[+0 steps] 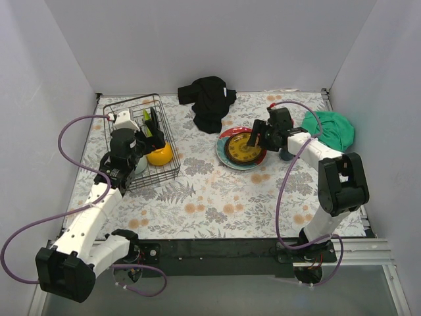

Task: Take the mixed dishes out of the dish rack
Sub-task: Place the plate at the center of the board, then pick up the plate from the dish rack.

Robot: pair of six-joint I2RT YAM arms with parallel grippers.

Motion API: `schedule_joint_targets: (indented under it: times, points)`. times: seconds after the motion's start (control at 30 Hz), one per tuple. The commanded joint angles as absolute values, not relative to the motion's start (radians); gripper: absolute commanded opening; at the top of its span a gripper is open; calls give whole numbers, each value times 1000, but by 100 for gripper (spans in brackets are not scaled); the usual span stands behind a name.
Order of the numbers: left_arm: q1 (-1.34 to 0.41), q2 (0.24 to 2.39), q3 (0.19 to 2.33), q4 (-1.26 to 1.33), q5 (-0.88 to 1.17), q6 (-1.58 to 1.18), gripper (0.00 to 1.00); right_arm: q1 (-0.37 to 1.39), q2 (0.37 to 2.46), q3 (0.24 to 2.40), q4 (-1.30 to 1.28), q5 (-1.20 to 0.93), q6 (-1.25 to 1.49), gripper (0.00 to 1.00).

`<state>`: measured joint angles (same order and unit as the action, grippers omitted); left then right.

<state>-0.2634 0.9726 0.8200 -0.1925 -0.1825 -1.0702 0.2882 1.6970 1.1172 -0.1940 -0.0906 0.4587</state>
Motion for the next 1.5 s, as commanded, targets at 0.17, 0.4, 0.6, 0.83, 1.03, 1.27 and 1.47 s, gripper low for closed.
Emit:
schedule_joint_targets:
  times: [0.17,0.4,0.6,0.83,1.03,1.27,1.47]
  points:
    - [-253,1003,830,-202,-176,-1058,98,313,1576,1099,-311,100,348,81]
    - [-239,1080,880,-216,-178,-1097,98,313,1387,1000,-315,77,313,82]
    - [-181,1176,1000,-248,-167,-1132,96,313,1198,896,-229,6,313,82]
    - [-77,1311,1110,-230,-94,-1137,82,313,1080,802,-189,-80,324,81]
    - [-14,1474,1201,-221,-2,-1140,70,313,1037,742,-164,-135,336,81]
    - [35,1629,1278,-216,77,-1146,54,313,991,696,-158,-143,336,80]
    - [35,1726,1310,-209,144,-1147,36,313,966,667,-160,-140,336,80]
